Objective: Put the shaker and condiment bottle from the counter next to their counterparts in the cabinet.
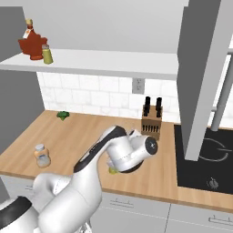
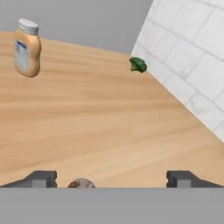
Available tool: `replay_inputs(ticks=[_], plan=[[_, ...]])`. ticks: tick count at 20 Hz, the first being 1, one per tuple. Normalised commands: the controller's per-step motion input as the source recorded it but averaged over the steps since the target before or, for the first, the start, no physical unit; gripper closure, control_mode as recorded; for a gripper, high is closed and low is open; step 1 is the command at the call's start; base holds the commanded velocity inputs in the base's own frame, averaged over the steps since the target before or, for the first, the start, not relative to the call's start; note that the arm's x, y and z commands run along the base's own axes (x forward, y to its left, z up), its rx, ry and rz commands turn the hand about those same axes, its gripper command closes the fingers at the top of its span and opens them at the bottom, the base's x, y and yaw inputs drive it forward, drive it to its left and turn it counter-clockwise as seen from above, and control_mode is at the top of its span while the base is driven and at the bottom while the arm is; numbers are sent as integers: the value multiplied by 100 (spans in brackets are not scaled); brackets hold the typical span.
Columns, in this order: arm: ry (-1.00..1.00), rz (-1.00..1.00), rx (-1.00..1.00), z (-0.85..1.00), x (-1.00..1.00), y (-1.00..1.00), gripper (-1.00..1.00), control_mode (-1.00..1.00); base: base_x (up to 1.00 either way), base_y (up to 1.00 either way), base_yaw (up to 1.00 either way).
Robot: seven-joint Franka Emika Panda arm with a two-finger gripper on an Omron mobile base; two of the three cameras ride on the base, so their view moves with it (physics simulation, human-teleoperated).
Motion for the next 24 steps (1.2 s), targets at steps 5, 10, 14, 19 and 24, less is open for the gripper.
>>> replay_inputs(ticks=[5, 10, 14, 19, 24], plan=[[14, 46, -3, -72, 0, -29, -100, -100, 0, 0, 0], [2, 22, 1, -19, 0, 0, -100, -100, 0, 0, 0], [0, 0, 0, 0, 0, 0, -100, -100, 0, 0, 0], [0, 0, 0, -13, 0, 9, -100, -100, 0, 0, 0], [0, 0, 3, -10, -10, 27, -100, -100, 0, 0, 0]])
